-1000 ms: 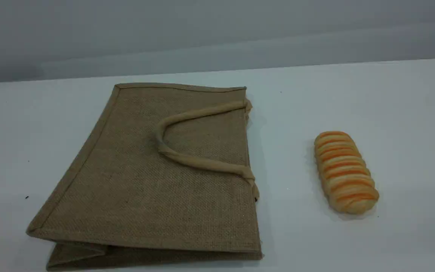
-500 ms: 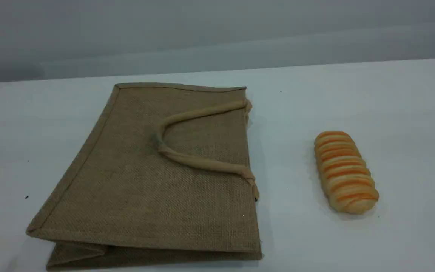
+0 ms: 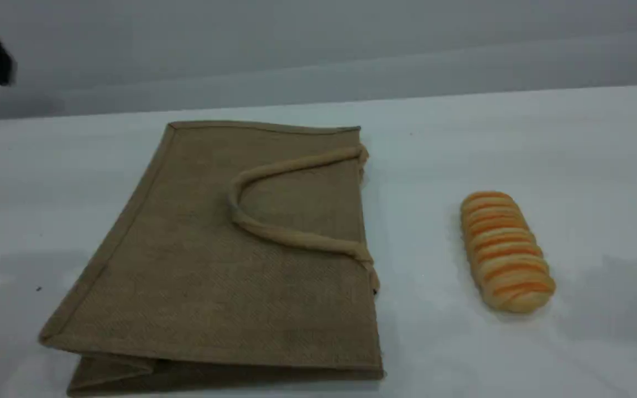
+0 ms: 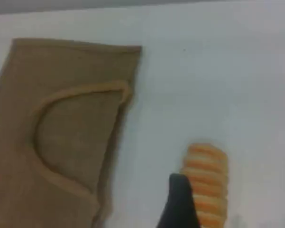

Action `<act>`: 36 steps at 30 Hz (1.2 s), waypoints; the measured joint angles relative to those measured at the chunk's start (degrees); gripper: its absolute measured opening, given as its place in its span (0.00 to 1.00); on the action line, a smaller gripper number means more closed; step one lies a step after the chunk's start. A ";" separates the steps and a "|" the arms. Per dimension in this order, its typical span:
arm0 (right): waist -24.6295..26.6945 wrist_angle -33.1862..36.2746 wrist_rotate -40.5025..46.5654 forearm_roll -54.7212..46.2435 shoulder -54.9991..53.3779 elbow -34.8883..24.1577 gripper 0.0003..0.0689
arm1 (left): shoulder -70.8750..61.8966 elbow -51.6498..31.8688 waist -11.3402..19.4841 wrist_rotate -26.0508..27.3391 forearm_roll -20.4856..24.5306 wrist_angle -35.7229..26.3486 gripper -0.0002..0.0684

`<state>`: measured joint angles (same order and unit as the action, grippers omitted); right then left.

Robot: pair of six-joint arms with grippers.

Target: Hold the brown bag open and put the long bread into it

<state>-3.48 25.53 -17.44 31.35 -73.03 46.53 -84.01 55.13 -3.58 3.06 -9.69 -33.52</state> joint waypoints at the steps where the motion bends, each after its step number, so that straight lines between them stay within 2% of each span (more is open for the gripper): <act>1: 0.00 -0.33 0.00 0.47 -1.34 0.26 0.69 | -2.12 0.74 0.00 1.27 -1.83 0.94 0.79; 5: 0.00 -3.01 -0.09 1.45 -6.72 0.35 0.69 | -9.47 4.10 -0.13 7.68 -9.22 1.61 0.79; 8: 0.00 -4.46 -1.96 2.92 -10.12 0.35 0.69 | -14.61 7.11 -1.23 12.42 -14.60 2.35 0.79; 11: 0.00 -4.90 -4.18 4.82 -12.50 0.35 0.69 | -19.70 10.52 -3.29 14.90 -17.77 2.93 0.79; 17: 0.00 -5.92 -8.03 7.71 -14.37 0.35 0.69 | -29.42 16.96 -7.88 14.34 -17.44 4.43 0.79; 23: 0.00 -5.86 -8.99 8.81 -14.40 0.35 0.69 | -37.63 21.87 -10.60 13.21 -17.50 4.80 0.79; 29: 0.00 -5.79 -8.86 8.81 -14.40 0.35 0.69 | -42.80 25.08 -10.99 9.66 -17.35 4.84 0.79; 36: 0.00 -5.75 -8.80 8.81 -14.40 0.35 0.69 | -46.31 26.27 -12.53 9.43 -19.30 4.89 0.79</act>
<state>-3.48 19.78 -26.24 40.16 -87.42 46.87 -130.32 81.40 -16.11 12.49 -28.98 -28.63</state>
